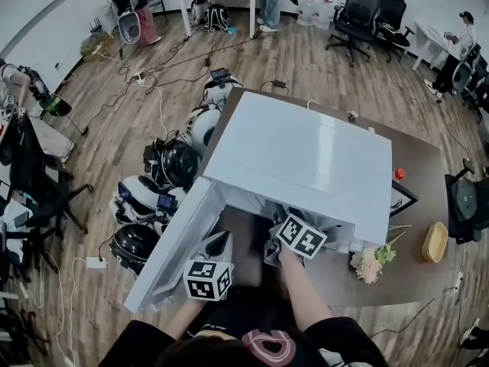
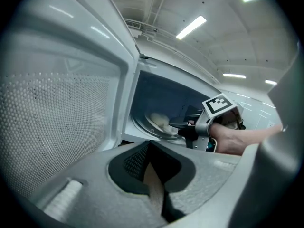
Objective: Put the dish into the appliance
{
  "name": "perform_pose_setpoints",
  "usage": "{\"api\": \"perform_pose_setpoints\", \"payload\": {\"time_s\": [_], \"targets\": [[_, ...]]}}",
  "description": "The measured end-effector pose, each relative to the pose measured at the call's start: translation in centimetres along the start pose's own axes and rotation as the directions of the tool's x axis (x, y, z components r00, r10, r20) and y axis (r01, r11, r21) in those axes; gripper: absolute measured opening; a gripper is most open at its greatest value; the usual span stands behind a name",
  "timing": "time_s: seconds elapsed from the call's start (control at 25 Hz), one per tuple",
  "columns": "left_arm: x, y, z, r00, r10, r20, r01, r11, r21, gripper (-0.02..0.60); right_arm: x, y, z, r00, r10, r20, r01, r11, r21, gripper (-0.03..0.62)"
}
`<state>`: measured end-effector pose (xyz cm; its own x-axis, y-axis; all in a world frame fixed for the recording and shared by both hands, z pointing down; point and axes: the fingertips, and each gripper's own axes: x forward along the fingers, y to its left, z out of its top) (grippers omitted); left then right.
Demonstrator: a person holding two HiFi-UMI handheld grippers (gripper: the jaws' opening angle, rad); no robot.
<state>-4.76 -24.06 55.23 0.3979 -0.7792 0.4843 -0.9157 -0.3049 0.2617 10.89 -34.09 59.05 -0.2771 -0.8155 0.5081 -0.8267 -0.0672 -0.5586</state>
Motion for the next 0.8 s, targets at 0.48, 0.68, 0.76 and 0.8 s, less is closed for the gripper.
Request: {"api": "perform_pose_setpoints", "payload": {"time_s": [0.48,0.68,0.76,0.8], "targets": [[-0.7,-1.2,-0.1,0.999,-0.036,0.022,0.036,0.999,-0.001,0.009,-3.7,1.1,-0.6,0.994,0.103,0.027,-0.101,0.993,-0.058,0.286],[-1.4,-1.7,-0.5,0.998,-0.061,0.028,0.061,0.998,0.000,0.009,-6.3,0.4,-0.8,0.995,0.076,0.069,-0.070,0.995,-0.075,0.255],[-1.7,-1.9,-0.7,0.997,-0.074,0.028,0.074,0.997,-0.002,0.009,-7.3,0.4,-0.8,0.994,0.066,0.084,-0.058,0.994,-0.088,0.248],[-1.9,-2.0,-0.8,0.996,-0.083,0.027,0.083,0.997,-0.003,0.009,-7.9,0.4,-0.9,0.994,0.063,0.091,-0.054,0.994,-0.096,0.244]]}}
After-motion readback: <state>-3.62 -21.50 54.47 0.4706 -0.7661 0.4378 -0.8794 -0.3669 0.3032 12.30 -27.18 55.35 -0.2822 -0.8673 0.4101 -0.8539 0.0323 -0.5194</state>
